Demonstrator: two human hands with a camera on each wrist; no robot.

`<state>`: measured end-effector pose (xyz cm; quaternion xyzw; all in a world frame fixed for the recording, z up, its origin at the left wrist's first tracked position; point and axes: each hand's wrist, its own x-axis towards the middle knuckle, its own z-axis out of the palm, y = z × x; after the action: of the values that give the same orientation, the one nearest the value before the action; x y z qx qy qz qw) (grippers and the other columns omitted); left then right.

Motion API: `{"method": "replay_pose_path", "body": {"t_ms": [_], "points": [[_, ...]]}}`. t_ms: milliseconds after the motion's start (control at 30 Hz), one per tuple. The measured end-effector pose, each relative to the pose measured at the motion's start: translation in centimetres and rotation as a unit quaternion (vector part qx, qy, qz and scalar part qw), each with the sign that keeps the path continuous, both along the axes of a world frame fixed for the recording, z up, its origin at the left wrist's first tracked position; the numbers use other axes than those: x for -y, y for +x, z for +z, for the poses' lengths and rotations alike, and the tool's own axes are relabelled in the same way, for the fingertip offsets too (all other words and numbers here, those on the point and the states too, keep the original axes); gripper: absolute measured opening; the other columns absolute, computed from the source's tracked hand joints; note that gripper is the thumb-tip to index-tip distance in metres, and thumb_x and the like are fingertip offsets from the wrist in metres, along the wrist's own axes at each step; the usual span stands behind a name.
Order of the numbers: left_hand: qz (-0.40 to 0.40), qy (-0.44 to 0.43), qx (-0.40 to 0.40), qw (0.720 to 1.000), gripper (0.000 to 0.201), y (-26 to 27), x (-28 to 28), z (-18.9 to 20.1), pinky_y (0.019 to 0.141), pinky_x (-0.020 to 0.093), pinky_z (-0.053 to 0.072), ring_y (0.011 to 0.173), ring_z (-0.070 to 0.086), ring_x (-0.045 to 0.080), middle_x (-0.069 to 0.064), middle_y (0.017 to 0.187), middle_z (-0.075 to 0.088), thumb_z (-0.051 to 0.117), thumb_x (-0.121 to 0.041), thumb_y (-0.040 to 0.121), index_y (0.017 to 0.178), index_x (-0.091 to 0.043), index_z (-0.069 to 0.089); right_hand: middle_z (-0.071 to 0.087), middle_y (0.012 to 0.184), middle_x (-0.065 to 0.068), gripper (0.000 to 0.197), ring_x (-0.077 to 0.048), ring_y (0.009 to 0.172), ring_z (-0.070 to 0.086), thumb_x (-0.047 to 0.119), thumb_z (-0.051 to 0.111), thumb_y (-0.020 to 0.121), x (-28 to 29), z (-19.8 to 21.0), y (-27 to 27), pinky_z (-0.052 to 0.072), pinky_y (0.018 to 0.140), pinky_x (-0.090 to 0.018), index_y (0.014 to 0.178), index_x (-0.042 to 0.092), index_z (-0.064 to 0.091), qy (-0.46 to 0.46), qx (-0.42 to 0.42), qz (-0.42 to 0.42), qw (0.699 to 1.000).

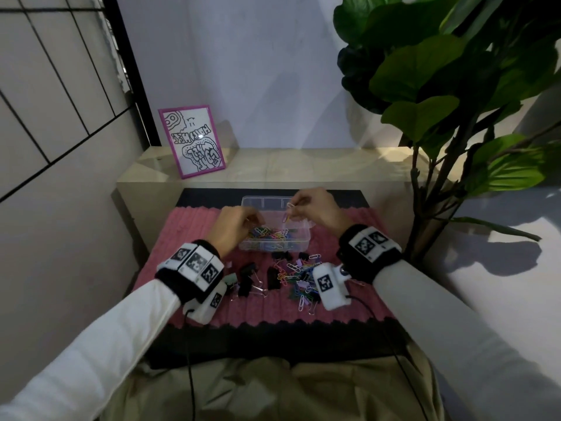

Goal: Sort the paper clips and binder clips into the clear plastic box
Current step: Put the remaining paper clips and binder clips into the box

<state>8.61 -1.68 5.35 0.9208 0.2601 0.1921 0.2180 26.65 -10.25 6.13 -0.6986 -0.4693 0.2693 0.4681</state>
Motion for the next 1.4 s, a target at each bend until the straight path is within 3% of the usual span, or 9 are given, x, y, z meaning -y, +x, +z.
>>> {"method": "replay_pose_path", "body": {"t_ms": [133, 267, 367, 500, 667, 833, 1033, 1167, 1400], "points": [[-0.106, -0.038, -0.103, 0.988, 0.022, 0.0, 3.0, 0.1, 0.072, -0.002, 0.039, 0.087, 0.06, 0.009, 0.001, 0.099, 0.068, 0.056, 0.004, 0.081, 0.096, -0.006, 0.069, 0.069, 0.098, -0.014, 0.02, -0.016, 0.078, 0.066, 0.005, 0.064, 0.084, -1.9, -0.4, -1.0, 0.051, 0.065, -0.01, 0.102, -0.002, 0.066, -0.104, 0.116, 0.059, 0.986], [-0.162, -0.059, -0.254, 0.952, 0.034, 2.1, 4.6, -1.2, 0.09, 0.025, 0.042, 0.106, 0.059, 0.021, 0.008, 0.116, 0.064, 0.063, -0.007, 0.081, 0.114, -0.007, 0.06, 0.069, 0.104, -0.018, 0.018, -0.025, 0.094, 0.067, -0.001, 0.057, 0.086, -1.0, 0.1, -0.4, 0.057, 0.082, -0.033, 0.101, -0.002, 0.067, -0.098, 0.137, 0.059, 0.984], [-0.178, -0.001, -0.307, 0.935, 0.043, 3.5, 5.4, -2.4, 0.086, 0.031, 0.04, 0.109, 0.052, 0.027, 0.012, 0.12, 0.056, 0.07, -0.014, 0.075, 0.114, -0.006, 0.055, 0.07, 0.094, -0.021, 0.014, -0.019, 0.081, 0.067, -0.004, 0.056, 0.086, 1.8, 0.7, 0.9, 0.056, 0.068, -0.014, 0.093, -0.004, 0.068, -0.052, 0.14, 0.041, 0.988], [-0.186, 0.011, -0.274, 0.943, 0.027, 4.0, 4.9, -3.3, 0.084, 0.031, 0.041, 0.105, 0.054, 0.026, 0.012, 0.113, 0.057, 0.067, -0.012, 0.077, 0.101, -0.006, 0.058, 0.065, 0.071, 0.005, 0.01, 0.011, 0.053, 0.057, 0.002, 0.064, 0.082, 6.8, 0.0, 2.3, 0.042, 0.055, -0.001, 0.09, 0.0, 0.069, -0.132, 0.234, 0.079, 0.96], [-0.177, -0.098, -0.236, 0.95, 0.027, 3.8, 3.2, -2.8, 0.078, 0.019, 0.034, 0.088, 0.055, 0.01, 0.004, 0.099, 0.067, 0.074, -0.016, 0.071, 0.095, -0.008, 0.067, 0.061, 0.088, -0.003, 0.033, -0.009, 0.076, 0.055, 0.014, 0.075, 0.073, 9.2, -3.8, 1.4, 0.038, 0.063, -0.021, 0.102, 0.005, 0.062, -0.247, 0.277, 0.172, 0.912], [-0.163, -0.189, -0.196, 0.948, 0.016, 2.9, 2.0, -2.9, 0.076, 0.019, 0.042, 0.066, 0.056, -0.003, -0.009, 0.073, 0.063, 0.074, -0.013, 0.072, 0.086, -0.009, 0.068, 0.051, 0.07, 0.01, 0.025, -0.005, 0.064, 0.049, 0.005, 0.076, 0.071, 8.7, -4.5, 0.7, 0.038, 0.057, -0.015, 0.092, 0.001, 0.063, -0.192, 0.246, 0.146, 0.939], [-0.132, -0.269, -0.086, 0.95, 0.008, 2.1, 0.8, -1.7, 0.064, 0.007, 0.048, 0.063, 0.062, -0.003, -0.004, 0.073, 0.066, 0.071, -0.009, 0.074, 0.077, -0.015, 0.067, 0.061, 0.063, 0.007, 0.012, -0.001, 0.054, 0.056, 0.005, 0.075, 0.071, 8.9, -3.6, 2.2, 0.042, 0.049, -0.005, 0.082, 0.005, 0.069, -0.147, 0.171, 0.092, 0.97], [-0.112, -0.258, -0.026, 0.959, 0.009, 2.3, -1.1, 0.7, 0.064, 0.01, 0.051, 0.062, 0.062, -0.001, -0.01, 0.065, 0.067, 0.069, -0.007, 0.076, 0.076, -0.015, 0.066, 0.064, 0.065, 0.013, 0.006, 0.013, 0.058, 0.057, 0.011, 0.075, 0.072, 9.1, -3.5, 2.9, 0.04, 0.063, -0.003, 0.078, 0.01, 0.073, -0.099, 0.165, 0.055, 0.98], [-0.035, -0.128, -0.075, 0.988, 0.01, 2.7, -3.6, 1.0, 0.057, 0.003, 0.044, 0.081, 0.061, 0.015, 0.003, 0.087, 0.068, 0.068, -0.009, 0.077, 0.087, -0.008, 0.068, 0.067, 0.068, -0.004, 0.003, 0.002, 0.054, 0.062, 0.004, 0.07, 0.077, 9.3, -3.7, 2.3, 0.049, 0.054, -0.011, 0.079, 0.007, 0.069, -0.057, 0.038, 0.027, 0.997]]}}
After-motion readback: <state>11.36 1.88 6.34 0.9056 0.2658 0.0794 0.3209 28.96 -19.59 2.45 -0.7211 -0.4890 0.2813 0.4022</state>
